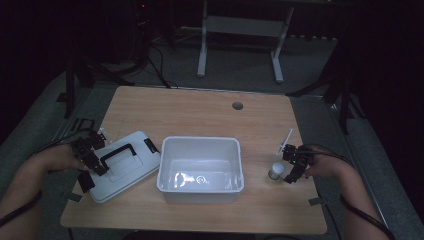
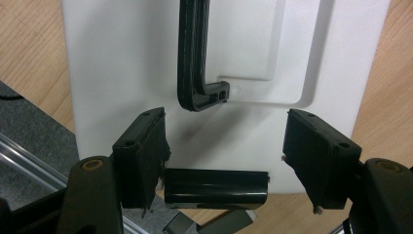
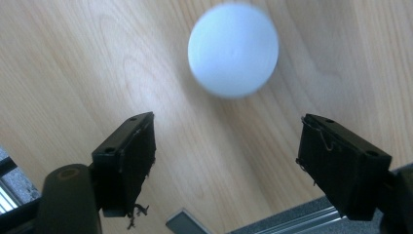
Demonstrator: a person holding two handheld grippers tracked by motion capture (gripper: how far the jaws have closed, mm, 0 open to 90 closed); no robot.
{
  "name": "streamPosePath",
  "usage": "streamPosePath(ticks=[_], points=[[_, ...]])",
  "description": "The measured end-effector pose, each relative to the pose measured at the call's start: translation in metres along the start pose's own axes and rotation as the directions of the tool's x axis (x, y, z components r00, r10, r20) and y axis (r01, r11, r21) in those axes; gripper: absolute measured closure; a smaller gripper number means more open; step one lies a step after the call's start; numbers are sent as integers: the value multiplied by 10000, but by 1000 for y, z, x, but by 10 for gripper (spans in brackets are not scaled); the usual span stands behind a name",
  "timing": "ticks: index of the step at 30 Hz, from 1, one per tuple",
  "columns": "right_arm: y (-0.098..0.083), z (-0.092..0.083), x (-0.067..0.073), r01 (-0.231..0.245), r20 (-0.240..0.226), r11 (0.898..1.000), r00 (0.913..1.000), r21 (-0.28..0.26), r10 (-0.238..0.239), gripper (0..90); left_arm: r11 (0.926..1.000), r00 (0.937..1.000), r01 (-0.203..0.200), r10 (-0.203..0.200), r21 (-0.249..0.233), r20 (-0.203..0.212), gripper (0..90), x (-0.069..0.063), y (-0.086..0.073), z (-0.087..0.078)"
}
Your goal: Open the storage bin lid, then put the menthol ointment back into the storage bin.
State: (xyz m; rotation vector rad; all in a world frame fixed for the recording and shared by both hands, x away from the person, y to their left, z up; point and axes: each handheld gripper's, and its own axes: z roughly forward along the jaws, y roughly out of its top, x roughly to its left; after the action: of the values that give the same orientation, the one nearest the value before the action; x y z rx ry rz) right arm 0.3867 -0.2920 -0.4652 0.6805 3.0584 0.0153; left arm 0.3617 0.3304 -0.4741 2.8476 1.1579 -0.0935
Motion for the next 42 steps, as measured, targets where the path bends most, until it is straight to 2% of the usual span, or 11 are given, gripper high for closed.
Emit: streamPosePath(ticks=[10,14,22,23,24,26,29,30,34,37,42], points=[[23,9,3,450,91,9987,9989,253,-452,281,10000,10000,-54,54,37,74,322,-1,-1,3],[31,17,3,641,36,9964,9979,562,-644,309,9998,9998,-77,80,-156,155,321,-1,-1,3],[38,21,5,1048,421,9928,9933,581,-1073,324,10000,9998,-10,12,-70,185,321,0,-3,5],[39,23,6,1263,523,9894,9901,716,-1302,356,10000,9998,-21,23,-87,180,321,-1,-3,5],[39,23,6,1263,523,9894,9901,716,-1302,356,10000,9998,-35,37,-85,187,321,-1,-3,5],[39,24,6,1479,656,9860,9860,769,-1530,420,10000,9998,-44,46,-68,193,321,-2,-2,6],[41,23,6,1533,591,9859,9858,667,-1573,443,10000,9998,-46,47,-50,187,321,-2,-2,6],[42,23,7,1545,577,9854,9856,713,-1587,490,10000,9998,-50,51,-76,199,321,-2,-1,6],[44,21,9,1589,465,9822,9853,1005,-1642,499,9999,9997,-38,42,-152,257,321,-2,-1,6],[44,16,10,1559,375,9836,9864,902,-1598,499,9998,9996,-75,79,-173,262,321,-2,-1,6],[48,-2,19,1745,333,9820,9836,717,-1772,500,9999,9998,-94,95,-81,183,322,-4,0,6]])
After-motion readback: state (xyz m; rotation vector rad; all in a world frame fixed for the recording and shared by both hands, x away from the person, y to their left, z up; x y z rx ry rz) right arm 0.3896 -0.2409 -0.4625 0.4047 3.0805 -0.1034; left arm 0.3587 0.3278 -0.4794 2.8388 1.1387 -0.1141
